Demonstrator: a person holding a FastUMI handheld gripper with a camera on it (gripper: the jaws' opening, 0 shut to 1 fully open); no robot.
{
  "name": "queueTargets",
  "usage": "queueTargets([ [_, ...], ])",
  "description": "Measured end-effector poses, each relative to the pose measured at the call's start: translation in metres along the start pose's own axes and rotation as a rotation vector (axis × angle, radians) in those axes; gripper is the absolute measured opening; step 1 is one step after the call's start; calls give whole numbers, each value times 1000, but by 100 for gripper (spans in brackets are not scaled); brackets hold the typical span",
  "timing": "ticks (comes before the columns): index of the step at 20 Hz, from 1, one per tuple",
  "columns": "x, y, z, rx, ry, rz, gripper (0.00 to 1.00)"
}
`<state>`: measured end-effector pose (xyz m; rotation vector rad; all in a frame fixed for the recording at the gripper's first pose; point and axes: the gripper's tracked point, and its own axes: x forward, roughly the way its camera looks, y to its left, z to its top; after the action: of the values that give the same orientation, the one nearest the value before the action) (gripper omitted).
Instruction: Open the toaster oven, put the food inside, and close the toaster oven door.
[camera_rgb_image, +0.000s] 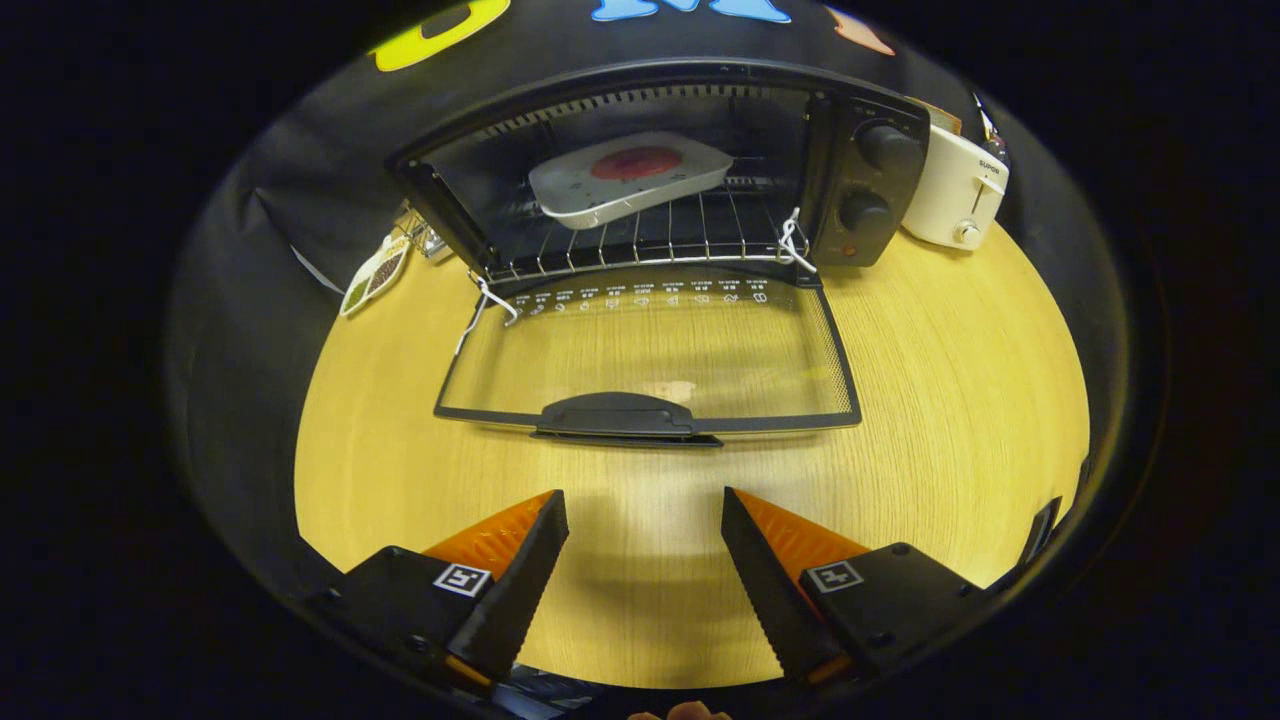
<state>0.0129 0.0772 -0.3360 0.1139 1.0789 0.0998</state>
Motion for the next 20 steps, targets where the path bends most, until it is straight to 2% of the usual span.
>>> queueTargets([
  [3,12,-9,-1,-2,20,-61,99],
  [12,38,-2,18,-1,10,-102,99],
  [17,33,-1,19,12,21,-88,99],
  [20,17,1,23,-35,-13,-77,99],
])
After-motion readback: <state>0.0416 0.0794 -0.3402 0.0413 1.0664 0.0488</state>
